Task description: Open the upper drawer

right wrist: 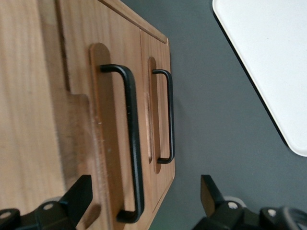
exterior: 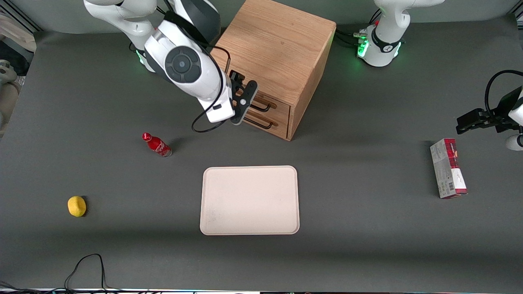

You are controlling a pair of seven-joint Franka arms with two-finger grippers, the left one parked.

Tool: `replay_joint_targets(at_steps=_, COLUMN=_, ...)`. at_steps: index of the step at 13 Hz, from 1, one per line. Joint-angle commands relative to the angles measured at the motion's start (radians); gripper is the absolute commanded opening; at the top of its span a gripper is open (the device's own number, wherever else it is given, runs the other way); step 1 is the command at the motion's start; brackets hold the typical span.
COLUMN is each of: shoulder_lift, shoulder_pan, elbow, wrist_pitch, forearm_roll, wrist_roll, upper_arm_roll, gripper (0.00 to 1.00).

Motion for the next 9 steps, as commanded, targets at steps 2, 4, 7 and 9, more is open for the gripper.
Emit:
replay_joint_targets(at_steps=2, shoulder_lift=0.004, shoulder_pan=-0.006, elbow=-0.042, wrist_pitch=0.064, forearm_roll=-0.007, wrist_roll=-0.053, upper_arm_roll=-0.004, gripper=1.0)
replay_joint_targets(at_steps=4, shoulder_lift=0.015, shoulder_pan=-0.005, elbow=-0.068, wrist_pitch=0.106, forearm_roll=-0.007, wrist_roll=-0.055, upper_arm_roll=-0.004, gripper=1.0)
replay_joint_targets(at_steps=7, shoulder_lift=0.024, shoulder_pan=-0.005, elbow=-0.076, wrist_pitch=0.121, forearm_roll=-0.023, wrist_roll=-0.055, upper_arm_roll=-0.004, gripper=1.0)
replay_joint_targets(at_steps=9, shoulder_lift=0.039, shoulder_pan=-0.005, elbow=-0.076, wrist_pitch=0.142, forearm_roll=-0.037, wrist_roll=-0.055, upper_arm_roll=-0.006, gripper=1.0)
